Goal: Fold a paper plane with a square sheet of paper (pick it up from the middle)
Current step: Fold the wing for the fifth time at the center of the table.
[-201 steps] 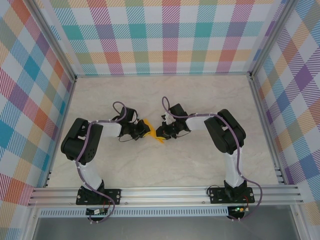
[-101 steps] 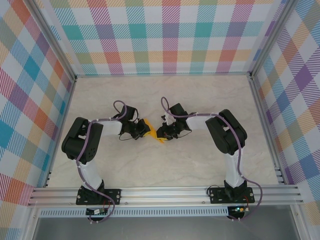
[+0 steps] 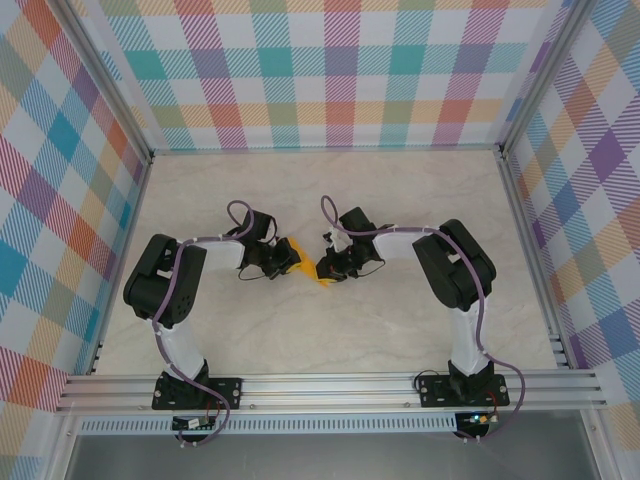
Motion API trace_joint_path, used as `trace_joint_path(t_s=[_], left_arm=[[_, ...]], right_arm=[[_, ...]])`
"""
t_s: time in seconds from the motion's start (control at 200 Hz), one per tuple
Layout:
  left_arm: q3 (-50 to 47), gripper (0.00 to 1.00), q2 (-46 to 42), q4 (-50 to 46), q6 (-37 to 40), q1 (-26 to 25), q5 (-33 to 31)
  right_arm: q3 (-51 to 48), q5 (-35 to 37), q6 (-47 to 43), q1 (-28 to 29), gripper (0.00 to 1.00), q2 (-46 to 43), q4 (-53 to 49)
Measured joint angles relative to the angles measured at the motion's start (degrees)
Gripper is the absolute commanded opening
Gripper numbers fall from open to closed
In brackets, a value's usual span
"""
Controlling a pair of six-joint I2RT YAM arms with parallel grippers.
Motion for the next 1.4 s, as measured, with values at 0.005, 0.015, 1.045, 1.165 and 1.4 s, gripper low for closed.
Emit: trace_joint_path(t_s=[0.005, 0.015, 1.045, 1.165, 1.4], left_arm=[[0.00, 0.08, 0.00, -0.02, 0.00, 0.00, 0.00], [0.07, 0.08, 0.00, -0.13, 0.00, 0.00, -0.09], [4.76, 0.08, 1.55, -7.58, -0.20, -0.22, -1.03], [5.14, 0.08, 1.70, -8.20, -0.20, -0.22, -1.07], [5.46, 0.08, 1.88, -8.61, -0.20, -0.22, -1.07]], right_arm=[[-0.02, -0.07, 0.00, -0.04, 0.04, 0.00, 0.02], [-0.07, -0.13, 0.02, -0.11, 0.04, 0.00, 0.11], [9.22, 13.00, -4.81, 7.04, 0.12, -2.49, -12.70], [10.38, 14.86, -5.27, 7.30, 0.11, -0.90, -15.61], [11.47, 17.62, -5.88, 7.28, 0.10, 0.13, -18.23]])
